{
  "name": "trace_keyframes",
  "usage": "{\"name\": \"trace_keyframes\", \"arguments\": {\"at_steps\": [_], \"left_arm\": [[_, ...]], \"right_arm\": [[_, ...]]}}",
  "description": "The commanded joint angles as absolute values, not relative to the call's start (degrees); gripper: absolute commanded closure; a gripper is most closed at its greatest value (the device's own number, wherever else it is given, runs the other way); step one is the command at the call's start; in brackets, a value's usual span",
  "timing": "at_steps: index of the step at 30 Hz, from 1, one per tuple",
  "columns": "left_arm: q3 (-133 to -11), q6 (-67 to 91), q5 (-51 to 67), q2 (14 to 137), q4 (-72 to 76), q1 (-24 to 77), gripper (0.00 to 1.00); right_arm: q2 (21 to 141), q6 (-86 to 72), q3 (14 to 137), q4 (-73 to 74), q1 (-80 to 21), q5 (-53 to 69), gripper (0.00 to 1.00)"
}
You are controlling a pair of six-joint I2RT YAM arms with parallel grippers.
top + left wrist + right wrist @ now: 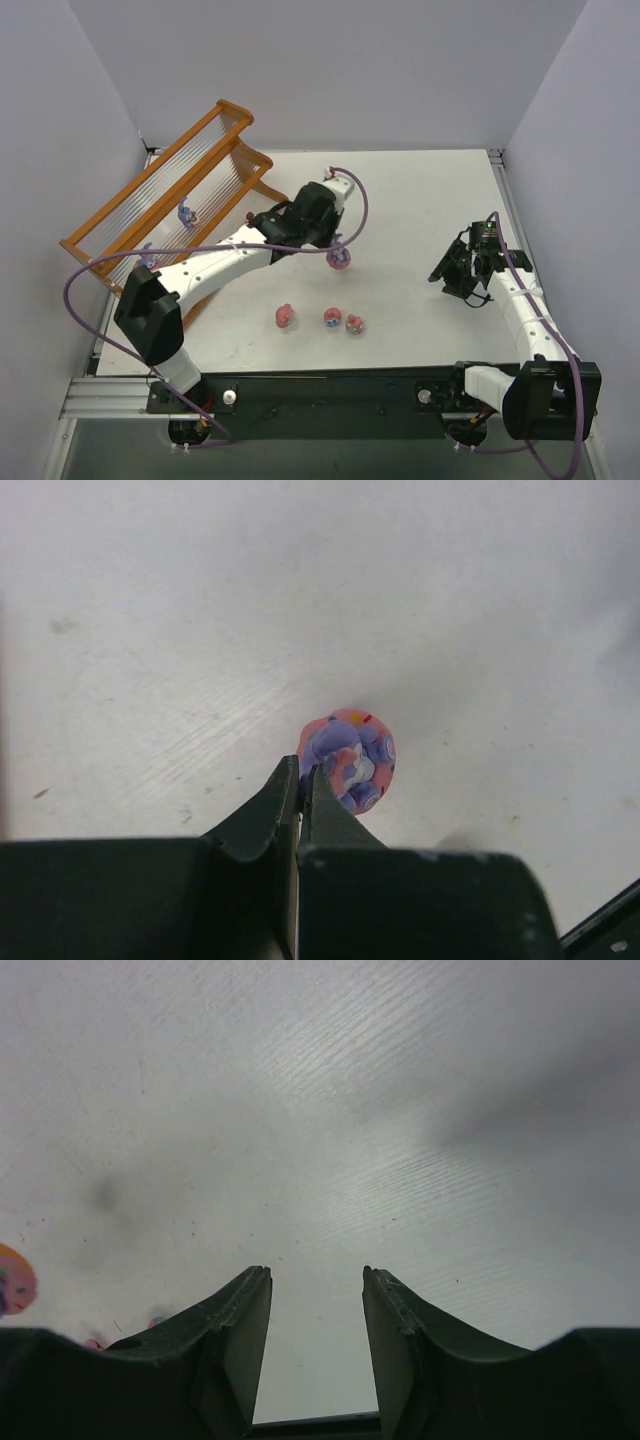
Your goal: Place and organize the plastic toys onto the shelf
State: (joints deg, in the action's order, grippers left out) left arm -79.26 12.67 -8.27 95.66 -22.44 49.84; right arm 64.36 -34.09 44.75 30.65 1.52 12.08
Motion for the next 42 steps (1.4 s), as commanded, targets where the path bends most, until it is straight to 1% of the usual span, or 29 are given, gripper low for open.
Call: {"name": "trace_keyframes", "arguments": {"at_steps": [1, 5, 10, 13, 18, 21, 25, 36, 42], "left_arm": [[-86.47, 10.99, -9.05, 90.18, -27.15, 42.48, 1.00], [-89.64, 10.37, -7.91, 88.08, -31.81, 35.35, 1.00], [-93.07, 8.71, -6.24, 86.66, -34.09, 27.34, 1.00], [-95.36, 7.30, -5.98, 86.84, -34.89, 23.04, 1.00], [-95.80, 7.38, -1.15, 87.10, -33.84, 14.87, 1.00], [-95.89, 7.73, 0.00, 87.63, -32.79, 11.97, 1.00], [-95.98, 8.52, 2.81, 88.50, -31.47, 9.58, 1.00], [-93.69, 10.02, 2.11, 89.03, -28.57, 7.73, 1.00], [-91.85, 11.33, 1.50, 89.03, -27.16, 7.56, 1.00]], "right_arm": [[63.63, -34.28, 46.41, 32.08, 2.02, 12.48, 0.58], [64.16, -34.19, 47.19, 31.99, 2.02, 12.48, 0.58], [64.95, -34.45, 47.64, 31.73, 2.11, 12.48, 0.58], [65.21, -34.54, 47.81, 31.55, 2.02, 12.57, 0.58], [65.39, -34.81, 47.90, 31.29, 2.02, 12.66, 0.58], [65.48, -35.07, 47.81, 31.29, 2.02, 12.57, 0.58], [65.65, -35.24, 48.07, 31.29, 2.02, 12.57, 0.58], [66.27, -36.04, 47.90, 30.76, 1.93, 12.74, 0.58], [66.18, -35.69, 48.08, 28.66, 0.88, 15.20, 0.58]]}}
